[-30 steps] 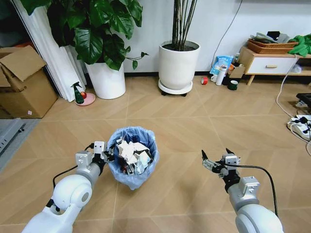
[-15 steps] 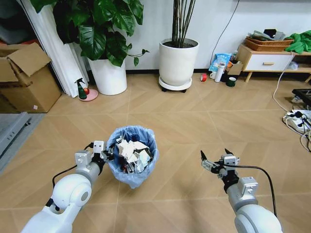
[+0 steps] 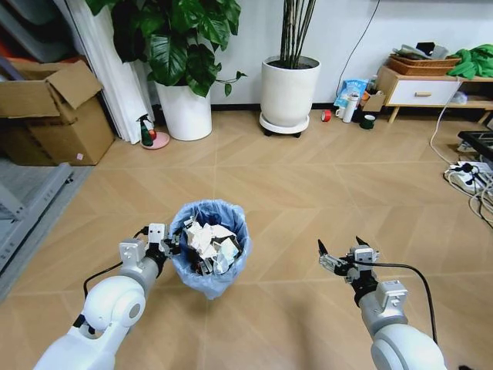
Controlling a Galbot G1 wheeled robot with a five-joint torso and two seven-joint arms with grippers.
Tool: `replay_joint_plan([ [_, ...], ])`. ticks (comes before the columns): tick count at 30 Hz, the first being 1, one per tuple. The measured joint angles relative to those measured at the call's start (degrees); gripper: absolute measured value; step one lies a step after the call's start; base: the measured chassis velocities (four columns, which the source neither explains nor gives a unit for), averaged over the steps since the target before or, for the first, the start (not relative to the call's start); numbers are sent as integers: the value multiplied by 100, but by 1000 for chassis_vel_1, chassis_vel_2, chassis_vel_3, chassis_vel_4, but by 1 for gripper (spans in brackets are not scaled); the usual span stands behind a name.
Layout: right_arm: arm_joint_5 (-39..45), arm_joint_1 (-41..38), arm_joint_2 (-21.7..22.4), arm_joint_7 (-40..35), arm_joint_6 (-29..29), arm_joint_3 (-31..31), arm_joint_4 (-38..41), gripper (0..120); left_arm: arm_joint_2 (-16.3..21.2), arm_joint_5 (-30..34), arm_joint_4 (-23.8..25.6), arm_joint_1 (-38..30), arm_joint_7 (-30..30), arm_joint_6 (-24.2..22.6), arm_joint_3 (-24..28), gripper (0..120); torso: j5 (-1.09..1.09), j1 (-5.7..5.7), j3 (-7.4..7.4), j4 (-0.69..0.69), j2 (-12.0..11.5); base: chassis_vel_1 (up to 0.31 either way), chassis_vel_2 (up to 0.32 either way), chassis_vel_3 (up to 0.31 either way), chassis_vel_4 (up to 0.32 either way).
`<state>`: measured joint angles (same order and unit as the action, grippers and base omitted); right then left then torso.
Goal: Pick up the trash bin and place the garbage on the floor into it.
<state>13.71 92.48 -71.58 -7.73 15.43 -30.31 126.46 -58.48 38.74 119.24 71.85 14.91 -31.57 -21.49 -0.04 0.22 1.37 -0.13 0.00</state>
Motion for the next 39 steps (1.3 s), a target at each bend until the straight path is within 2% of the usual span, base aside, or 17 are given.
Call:
replay_joint_plan([
  [4, 8, -41, 24, -2, -1, 29, -22, 100, -7, -7, -8, 23, -8, 15, -6, 0, 2, 0, 0, -1, 0, 190, -247, -198, 231],
  [5, 12, -56, 36, -6, -1, 43, -33, 100, -10, -8, -8, 30, -10, 23, -6, 0, -4, 0, 0, 0, 0, 182, -239, -175, 212],
  [8, 13, -79, 46, -16, -1, 70, -55, 100, -11, -9, -8, 42, -11, 37, -18, 0, 4, 0, 0, 0, 0, 182, -214, -180, 205],
  [15, 21, -99, 80, -31, -4, 78, -65, 100, -6, 6, -8, 37, -12, 38, -37, 0, -3, 1, 1, 1, 0, 179, -162, -172, 168],
  [18, 24, -96, 80, -40, -5, 78, -63, 100, -4, 9, -3, 33, -7, 38, -30, 0, 3, 1, 1, 0, 0, 194, -162, -205, 151],
  [21, 26, -88, 83, -43, -6, 74, -59, 100, -9, 10, 4, 37, -5, 38, -23, 0, -3, 0, 1, 0, 0, 192, -189, -189, 195],
  [23, 26, -73, 90, -44, -16, 70, -58, 100, -21, 6, 9, 47, -3, 38, -23, 0, 2, 0, 1, 0, 0, 195, -185, -179, 202],
  [26, 26, -68, 90, -46, -18, 66, -57, 100, -29, 1, 9, 53, -4, 39, -22, 0, -3, 0, 0, 1, 0, 172, -198, -188, 200],
  [29, 26, -68, 88, -55, -26, 65, -57, 100, -30, -4, 10, 50, -7, 44, -23, 0, 3, 0, 0, 0, 0, 180, -199, -197, 189],
  [31, 28, -67, 82, -57, -32, 63, -59, 100, -30, -2, 9, 46, -10, 45, -22, 0, -2, 0, 1, 0, 0, 190, -165, -188, 190],
  [39, 201, -147, 64, -62, -260, 37, -155, 100, -39, 0, 8, 41, -8, 48, -23, 0, 1, -1, -1, 0, 0, 147, -133, -155, 149],
])
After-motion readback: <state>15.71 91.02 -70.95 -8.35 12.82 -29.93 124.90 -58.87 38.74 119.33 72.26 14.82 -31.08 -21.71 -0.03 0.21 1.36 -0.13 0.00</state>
